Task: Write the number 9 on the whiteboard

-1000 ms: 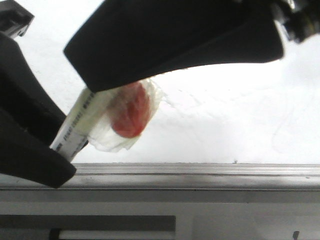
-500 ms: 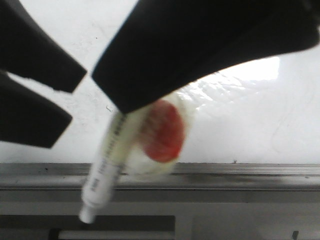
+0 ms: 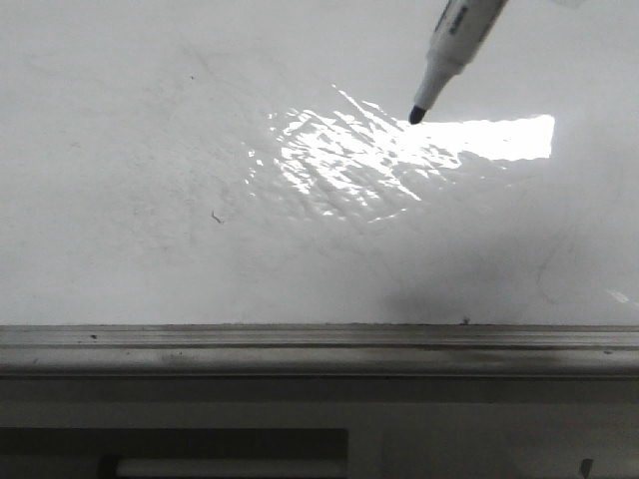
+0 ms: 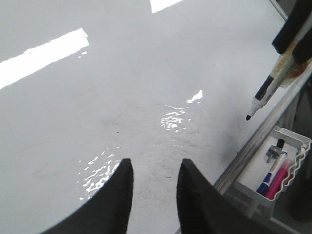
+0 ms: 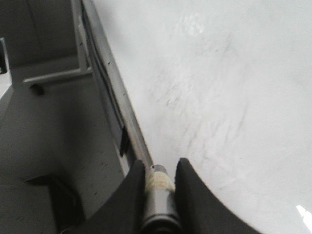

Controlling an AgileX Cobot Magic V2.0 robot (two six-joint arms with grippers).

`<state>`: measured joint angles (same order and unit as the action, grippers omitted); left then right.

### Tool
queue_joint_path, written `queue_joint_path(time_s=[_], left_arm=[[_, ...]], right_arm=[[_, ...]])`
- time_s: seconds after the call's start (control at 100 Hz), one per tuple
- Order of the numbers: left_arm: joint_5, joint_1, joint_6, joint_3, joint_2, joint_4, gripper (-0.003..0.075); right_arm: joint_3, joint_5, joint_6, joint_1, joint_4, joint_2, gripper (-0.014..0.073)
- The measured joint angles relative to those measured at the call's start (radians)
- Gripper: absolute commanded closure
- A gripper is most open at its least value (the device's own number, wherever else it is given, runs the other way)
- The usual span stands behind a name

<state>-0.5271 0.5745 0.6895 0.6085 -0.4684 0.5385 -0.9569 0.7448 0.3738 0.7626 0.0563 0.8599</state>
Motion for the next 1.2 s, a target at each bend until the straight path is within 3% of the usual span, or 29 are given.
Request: queue_joint_path(time_s=[0.18,0.35,0.56,1.07,1.2], left_arm=[[0.0,-0.061,-0.034,-0.071,0.096,0.002,0.0626],[-0.002,-0.073,-0.037,-0.095,0.115,0.05,0.0626],[-0.002,-0.075,-0.037,-0.096,0.115,0.061,0.0626],[-0.002,-0.075,-0.037,-0.096,0.115,0.063,0.0626],[-0.002,-0.075,-0.037,-0.096,0.115,0.063,0.0626]], right_arm=[[0.253,-0.307,-0.034,-0.005,-0.185,-0.117,0.0627],[0.289,-0.49,-0.04,-0.067,-0.224,-0.097,0.0627],[0.267,-0.504,-0.045,-0.144,-0.222,-0.014,0.0627],[0.253,-0.512,-0.049,-0.151,-0.133,0.077,0.0634],[0.247,-0.455,-0.051,-0.151,-0.121,0.079,0.0634]])
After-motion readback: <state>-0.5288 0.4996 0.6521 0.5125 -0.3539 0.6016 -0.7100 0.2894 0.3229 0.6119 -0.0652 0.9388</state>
